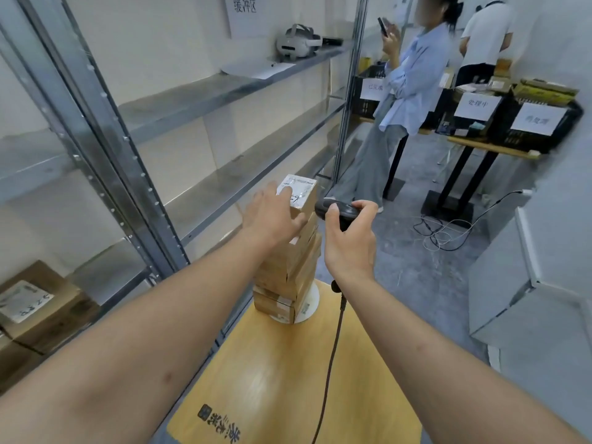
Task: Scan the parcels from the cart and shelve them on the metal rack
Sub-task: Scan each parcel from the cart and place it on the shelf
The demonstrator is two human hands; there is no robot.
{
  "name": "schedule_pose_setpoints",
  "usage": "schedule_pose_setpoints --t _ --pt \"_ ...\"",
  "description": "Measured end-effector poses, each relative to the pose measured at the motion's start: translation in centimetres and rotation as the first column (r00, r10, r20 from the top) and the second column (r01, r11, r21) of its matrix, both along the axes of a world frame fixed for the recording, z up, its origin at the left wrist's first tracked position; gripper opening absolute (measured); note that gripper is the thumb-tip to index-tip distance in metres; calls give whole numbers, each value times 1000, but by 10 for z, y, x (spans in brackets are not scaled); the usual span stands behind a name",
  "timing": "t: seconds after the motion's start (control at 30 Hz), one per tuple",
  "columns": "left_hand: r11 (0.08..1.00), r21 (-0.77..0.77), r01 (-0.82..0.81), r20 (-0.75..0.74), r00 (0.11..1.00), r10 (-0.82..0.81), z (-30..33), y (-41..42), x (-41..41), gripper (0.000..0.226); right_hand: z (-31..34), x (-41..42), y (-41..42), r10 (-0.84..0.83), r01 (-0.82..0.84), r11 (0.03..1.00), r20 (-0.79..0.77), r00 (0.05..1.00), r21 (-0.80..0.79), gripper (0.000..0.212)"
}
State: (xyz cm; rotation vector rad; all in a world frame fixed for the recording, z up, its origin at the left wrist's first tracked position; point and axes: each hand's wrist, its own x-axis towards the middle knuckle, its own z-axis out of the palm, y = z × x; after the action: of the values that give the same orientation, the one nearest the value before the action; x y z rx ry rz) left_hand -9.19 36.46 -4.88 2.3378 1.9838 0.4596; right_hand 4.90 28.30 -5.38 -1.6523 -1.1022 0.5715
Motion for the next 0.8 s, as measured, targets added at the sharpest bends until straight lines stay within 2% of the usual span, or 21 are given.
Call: schedule_pose_setpoints --t 0.27,0.43,0.57,0.8 --pt "996 -77 -37 42 998 40 -23 53 3 70 -15 -8 38 -37 39 999 43 998 -35 33" --pt "991 -133 -23 130 991 41 -28 61 -3 65 -18 -10 43 -50 51 997 35 998 -53 32" --pt "993 -113 20 173 985 0 -23 54 -9 67 -15 -9 36 -46 48 998 39 998 -41 32" --pt "995 -14 101 208 973 -96 -1 13 -34 85 -2 -14 5 38 -38 999 55 998 15 31"
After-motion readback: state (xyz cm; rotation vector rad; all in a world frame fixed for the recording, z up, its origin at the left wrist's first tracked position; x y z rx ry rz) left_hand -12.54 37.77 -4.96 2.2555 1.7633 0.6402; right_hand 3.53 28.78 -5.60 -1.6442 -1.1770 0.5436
